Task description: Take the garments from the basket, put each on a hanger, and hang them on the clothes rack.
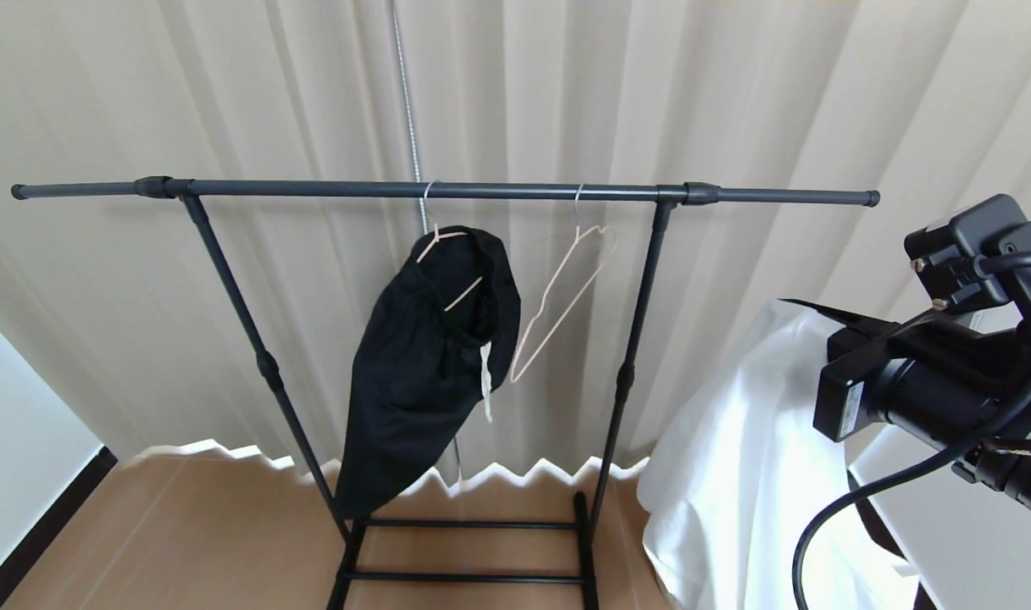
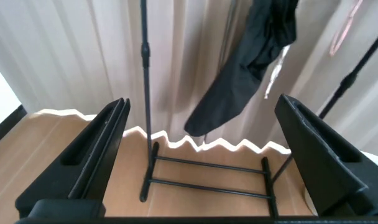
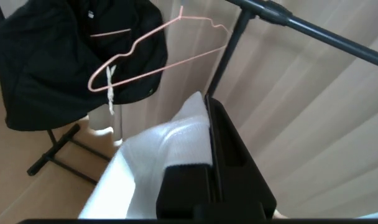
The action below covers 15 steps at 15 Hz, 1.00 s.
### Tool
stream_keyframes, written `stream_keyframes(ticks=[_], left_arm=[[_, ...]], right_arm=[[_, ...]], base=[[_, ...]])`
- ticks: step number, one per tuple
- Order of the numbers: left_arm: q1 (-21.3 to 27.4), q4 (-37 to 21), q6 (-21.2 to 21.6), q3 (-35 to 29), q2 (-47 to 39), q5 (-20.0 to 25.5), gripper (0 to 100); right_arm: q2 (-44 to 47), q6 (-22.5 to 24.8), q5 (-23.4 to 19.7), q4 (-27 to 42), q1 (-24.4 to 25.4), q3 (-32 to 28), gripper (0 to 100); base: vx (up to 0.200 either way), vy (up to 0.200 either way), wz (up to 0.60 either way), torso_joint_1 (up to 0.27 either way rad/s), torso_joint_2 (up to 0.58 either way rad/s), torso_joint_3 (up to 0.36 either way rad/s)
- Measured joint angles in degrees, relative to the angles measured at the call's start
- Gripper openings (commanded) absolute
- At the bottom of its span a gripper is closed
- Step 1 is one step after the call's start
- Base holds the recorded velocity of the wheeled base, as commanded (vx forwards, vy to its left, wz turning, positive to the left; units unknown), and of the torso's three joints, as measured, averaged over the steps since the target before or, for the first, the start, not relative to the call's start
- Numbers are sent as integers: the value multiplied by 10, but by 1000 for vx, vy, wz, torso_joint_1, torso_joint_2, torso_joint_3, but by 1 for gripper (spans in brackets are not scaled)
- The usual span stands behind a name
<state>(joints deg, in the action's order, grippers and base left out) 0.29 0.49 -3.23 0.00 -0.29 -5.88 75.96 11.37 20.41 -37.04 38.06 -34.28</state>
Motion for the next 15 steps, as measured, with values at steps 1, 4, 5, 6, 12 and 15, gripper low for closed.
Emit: stream_keyframes(ticks=[1, 4, 5, 6, 12, 15], left_arm=[[0, 0, 0, 0, 0, 0, 100], [0, 1, 0, 0, 0, 0, 100], [0, 1, 0, 0, 0, 0, 100], [0, 1, 0, 0, 0, 0, 100], [0, -1, 3, 0, 0, 0, 100], [4, -3, 21, 0, -7, 2, 100]], right_arm=[[0, 0, 0, 0, 0, 0, 0], [0, 1, 0, 1, 0, -2, 0], [0, 1, 0, -1, 0, -4, 0], [1, 0, 0, 0, 1, -8, 0], [1, 1, 0, 0, 0, -7, 0], [5, 1, 1, -1, 1, -3, 0]], base=[[0, 200, 0, 2, 2, 2], [0, 133, 0, 3, -3, 2], [0, 0, 0, 0, 0, 0], [0, 0, 0, 0, 0, 0], [0, 0, -300, 0, 0, 3], [0, 0, 0, 0, 0, 0]])
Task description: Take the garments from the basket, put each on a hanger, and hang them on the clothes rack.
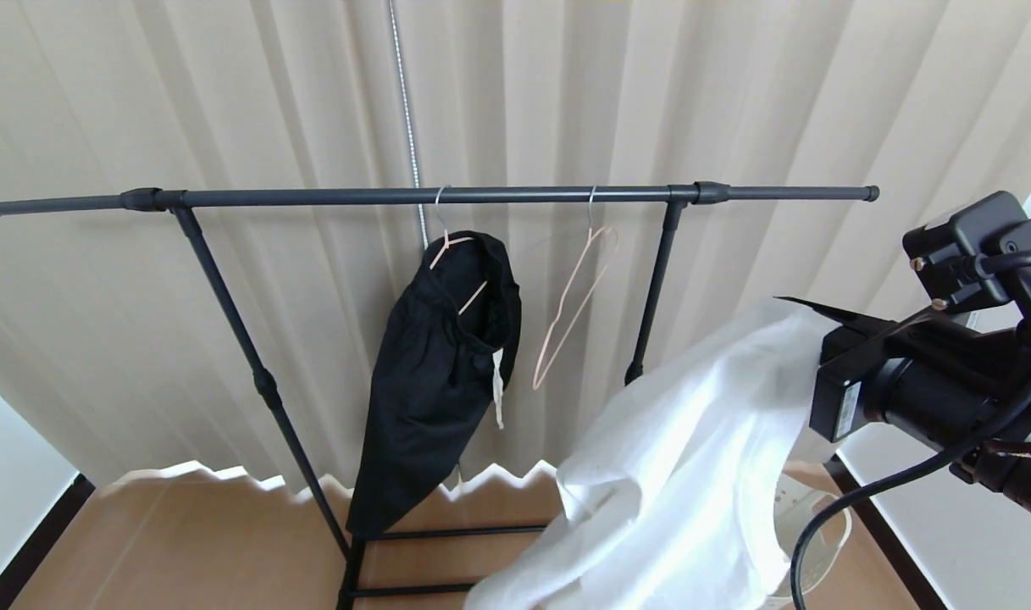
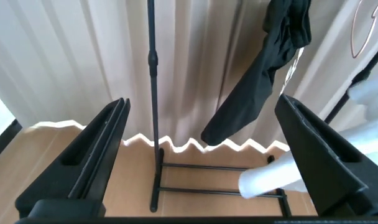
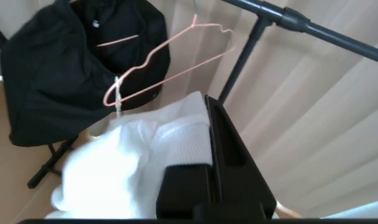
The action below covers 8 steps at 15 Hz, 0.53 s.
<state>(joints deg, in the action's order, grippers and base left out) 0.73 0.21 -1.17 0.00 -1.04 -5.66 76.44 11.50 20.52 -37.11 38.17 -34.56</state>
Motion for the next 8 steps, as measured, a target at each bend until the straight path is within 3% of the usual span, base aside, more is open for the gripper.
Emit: stream_keyframes(ticks=[4, 6, 8], left_arm=[[21, 5, 38, -13, -113, 6, 100], [42, 27, 40, -52, -214, 29, 100], [65, 55, 16, -104, -320, 39, 100]], right_arm=[[40, -14, 10, 2, 0, -14, 0], [74, -63, 17, 11, -1, -44, 0], [103, -98, 19, 71, -9, -84, 0]], base=[[0, 0, 0, 0, 0, 0], [0, 0, 0, 0, 0, 0], [0, 0, 0, 0, 0, 0]])
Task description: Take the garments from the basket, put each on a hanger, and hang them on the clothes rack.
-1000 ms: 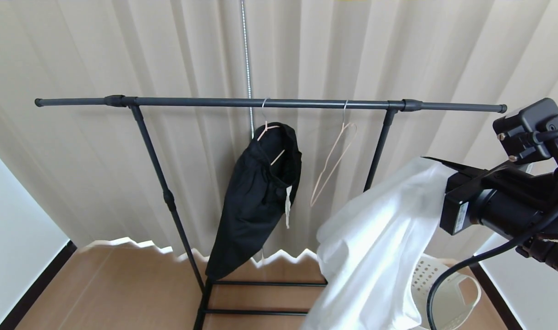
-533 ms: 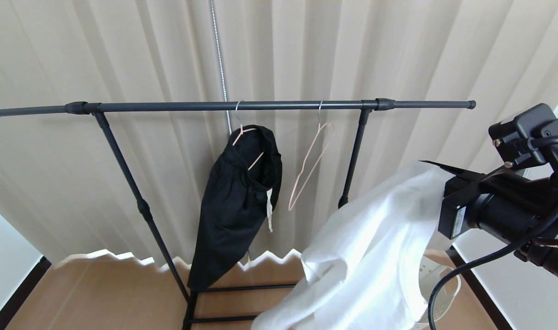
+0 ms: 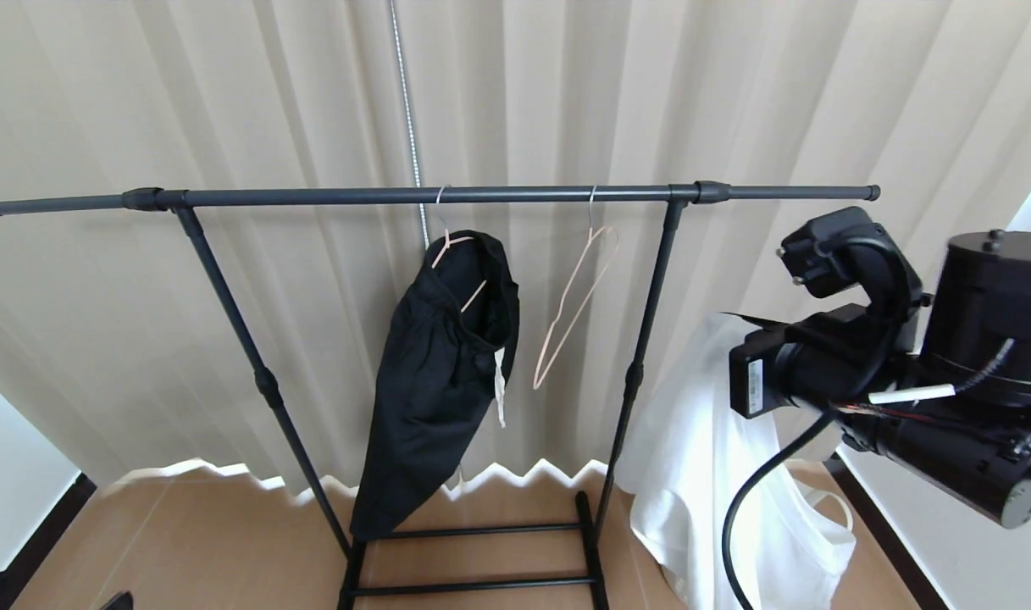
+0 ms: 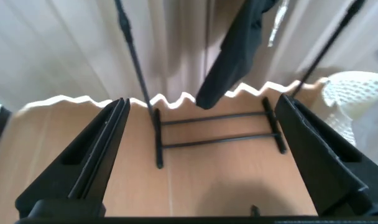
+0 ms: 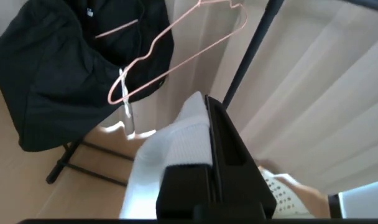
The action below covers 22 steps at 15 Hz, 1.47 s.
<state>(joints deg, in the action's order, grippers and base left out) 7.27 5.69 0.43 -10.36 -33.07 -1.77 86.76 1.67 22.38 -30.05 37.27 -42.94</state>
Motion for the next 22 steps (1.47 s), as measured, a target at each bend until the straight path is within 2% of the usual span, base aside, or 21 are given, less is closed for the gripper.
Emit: stream_keyframes(ticks=[2, 4, 5, 6, 10, 13, 16, 22], left_arm=[[41, 22, -39, -66, -121, -1, 100], [104, 36, -76, -134, -232, -30, 100], [136, 40, -90, -161, -281, -44, 100], [170, 44, -104, -190, -324, -56, 100], [269, 86, -128, -251, -459, -81, 100], [333, 141, -161, -281, -547, -111, 100], [401, 201, -199, -338, -640, -135, 100], [452, 213, -265, -440, -741, -136, 100]], right_arm=[[29, -79, 1, 149, -13, -99, 0], [60, -188, 1, 315, -21, -208, 0], [74, -232, 1, 375, -24, -249, 0], [89, -254, 4, 399, -26, -278, 0], [130, -258, 81, 386, -11, -328, 0], [151, -259, 93, 366, 13, -346, 0], [178, -262, 115, 326, 36, -363, 0], [194, -295, 116, 321, 69, -369, 0]], base=[[0, 0, 0, 0, 0, 0], [0, 0, 0, 0, 0, 0], [0, 0, 0, 0, 0, 0], [0, 0, 0, 0, 0, 0], [0, 0, 0, 0, 0, 0], [0, 0, 0, 0, 0, 0], [0, 0, 0, 0, 0, 0], [0, 0, 0, 0, 0, 0]])
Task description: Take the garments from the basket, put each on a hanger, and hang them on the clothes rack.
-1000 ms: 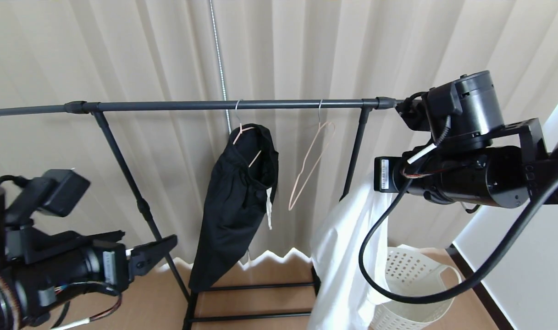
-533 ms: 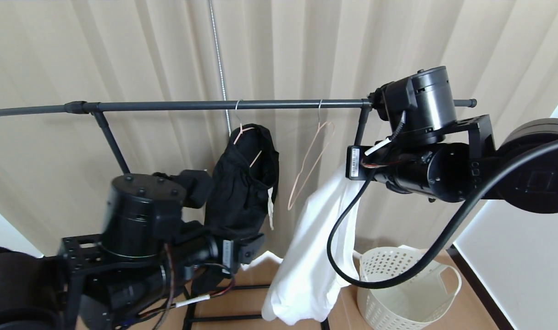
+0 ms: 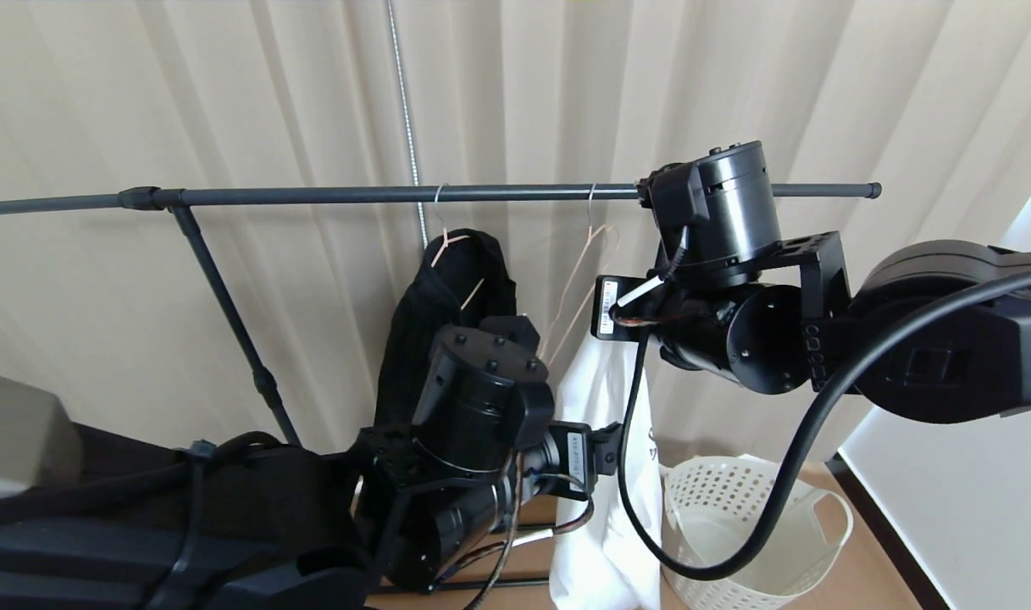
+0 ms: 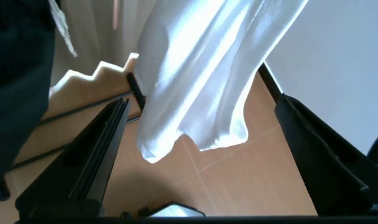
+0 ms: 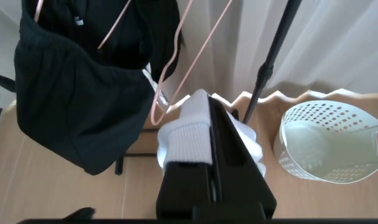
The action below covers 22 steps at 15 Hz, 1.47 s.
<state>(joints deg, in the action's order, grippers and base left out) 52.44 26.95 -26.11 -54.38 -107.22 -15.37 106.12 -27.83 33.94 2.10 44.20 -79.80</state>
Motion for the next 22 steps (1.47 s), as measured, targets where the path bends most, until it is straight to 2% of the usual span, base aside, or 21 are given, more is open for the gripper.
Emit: stream_keyframes(ticks=[6, 9, 11, 17, 22], left_arm=[[8, -1, -24, -61, -73, -35, 100], [0, -4, -23, -73, -98, -133, 100], [-5, -4, -23, -72, -108, -160, 100], [-17, -5, -14, -41, -120, -173, 100], [-23, -5, -9, -14, -138, -174, 100]], right_arm=[[-3, -3, 19, -1, 18, 1, 0], [-6, -16, 44, 0, 23, 6, 0], [-8, -19, 51, -1, 24, 8, 0], [-27, -22, 56, -16, 23, 18, 0], [-71, -21, 58, -17, 10, 49, 0]], base=[[0, 0, 0, 0, 0, 0], [0, 0, 0, 0, 0, 0], [0, 0, 0, 0, 0, 0], [0, 0, 0, 0, 0, 0], [0, 0, 0, 0, 0, 0]])
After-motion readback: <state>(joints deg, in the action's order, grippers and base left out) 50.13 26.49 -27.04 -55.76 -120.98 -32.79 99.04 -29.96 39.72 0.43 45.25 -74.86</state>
